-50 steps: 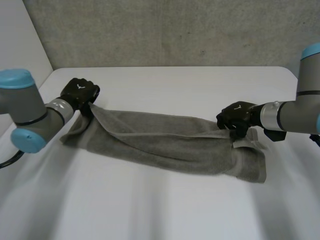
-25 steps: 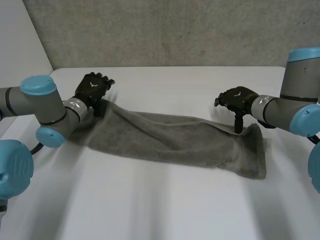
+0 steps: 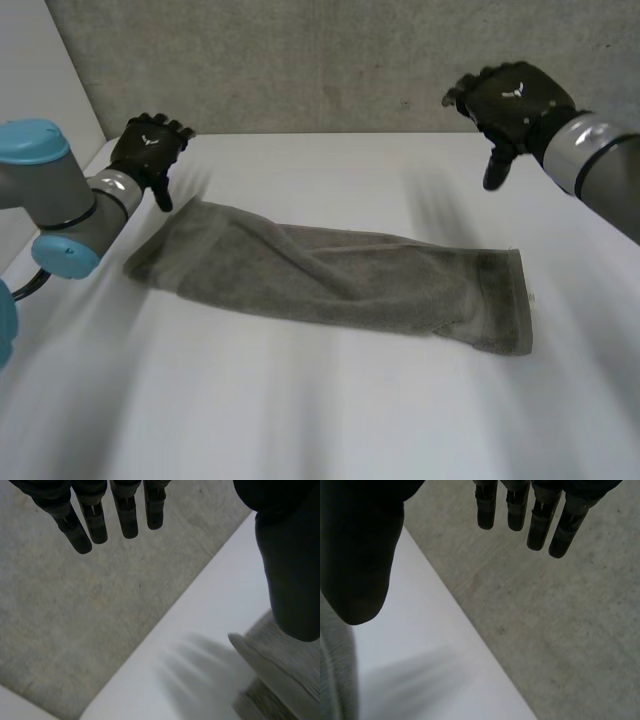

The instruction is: Fold the towel.

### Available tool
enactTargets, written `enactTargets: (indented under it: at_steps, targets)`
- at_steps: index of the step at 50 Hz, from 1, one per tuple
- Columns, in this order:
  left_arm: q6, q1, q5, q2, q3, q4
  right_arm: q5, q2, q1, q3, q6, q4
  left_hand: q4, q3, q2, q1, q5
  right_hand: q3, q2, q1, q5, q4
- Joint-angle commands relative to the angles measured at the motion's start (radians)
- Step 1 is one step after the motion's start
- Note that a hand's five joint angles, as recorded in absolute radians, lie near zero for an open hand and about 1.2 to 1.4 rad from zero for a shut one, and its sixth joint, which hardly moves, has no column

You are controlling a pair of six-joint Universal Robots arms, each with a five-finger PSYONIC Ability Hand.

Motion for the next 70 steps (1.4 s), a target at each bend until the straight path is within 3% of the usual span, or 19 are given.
enactTargets:
  at_steps: [1,11,18,26,37,42,52,54,56,65,70]
  targets:
    - [-0.007,0.02,0.004,0.129,-0.239,0.003,0.089,-0.049,-0.012,0.218,-0.003,0.031,-0.067,-0.051,-0.06,-0.068,-0.198,-0.064,-0.069,-0.049,-0.06,-0.075]
    - [0.003,0.027,0.001,0.259,-0.535,0.004,0.112,-0.13,-0.021,0.521,0.014,-0.035,-0.043,-0.028,-0.037,-0.045,-0.175,-0.004,-0.009,0.011,0.0,-0.015]
    - [0.004,0.04,0.001,0.284,-0.629,0.027,0.111,-0.202,-0.021,0.738,0.025,-0.149,0.004,0.019,0.01,0.002,-0.128,0.048,0.044,0.064,0.052,0.038]
    - [0.006,0.057,0.0,0.281,-0.664,0.063,0.114,-0.195,-0.033,0.829,0.06,-0.218,0.048,0.063,0.054,0.046,-0.084,0.175,0.17,0.19,0.179,0.164]
    - [0.006,0.07,-0.002,0.282,-0.678,0.063,0.106,-0.187,-0.11,0.872,0.055,-0.285,0.127,0.143,0.133,0.125,-0.005,0.342,0.338,0.358,0.346,0.332]
    - [0.006,0.07,-0.002,0.281,-0.689,0.064,0.106,-0.135,-0.137,0.855,0.045,-0.287,0.168,0.184,0.175,0.167,0.037,0.6,0.596,0.616,0.604,0.59]
    - [0.006,0.072,-0.002,0.293,-0.71,0.066,0.102,-0.078,-0.154,0.835,0.042,-0.285,0.227,0.242,0.233,0.225,0.095,0.733,0.728,0.748,0.737,0.722]
    - [0.006,0.072,-0.002,0.299,-0.71,0.066,0.102,-0.078,-0.157,0.833,0.04,-0.285,0.35,0.365,0.356,0.348,0.218,0.809,0.805,0.824,0.813,0.799]
    - [0.006,0.072,-0.002,0.301,-0.709,0.066,0.105,-0.078,-0.16,0.835,0.034,-0.287,0.417,0.433,0.423,0.415,0.285,1.154,1.15,1.169,1.158,1.144]
    - [0.006,0.083,-0.003,0.325,-0.724,0.066,0.112,-0.118,-0.226,0.804,0.02,-0.302,0.497,0.513,0.503,0.495,0.366,1.157,1.153,1.173,1.161,1.147]
    - [0.004,0.086,0.001,0.379,-0.761,0.066,0.103,-0.124,-0.341,0.752,-0.05,-0.291,0.433,0.448,0.439,0.431,0.301,1.157,1.153,1.173,1.161,1.147]
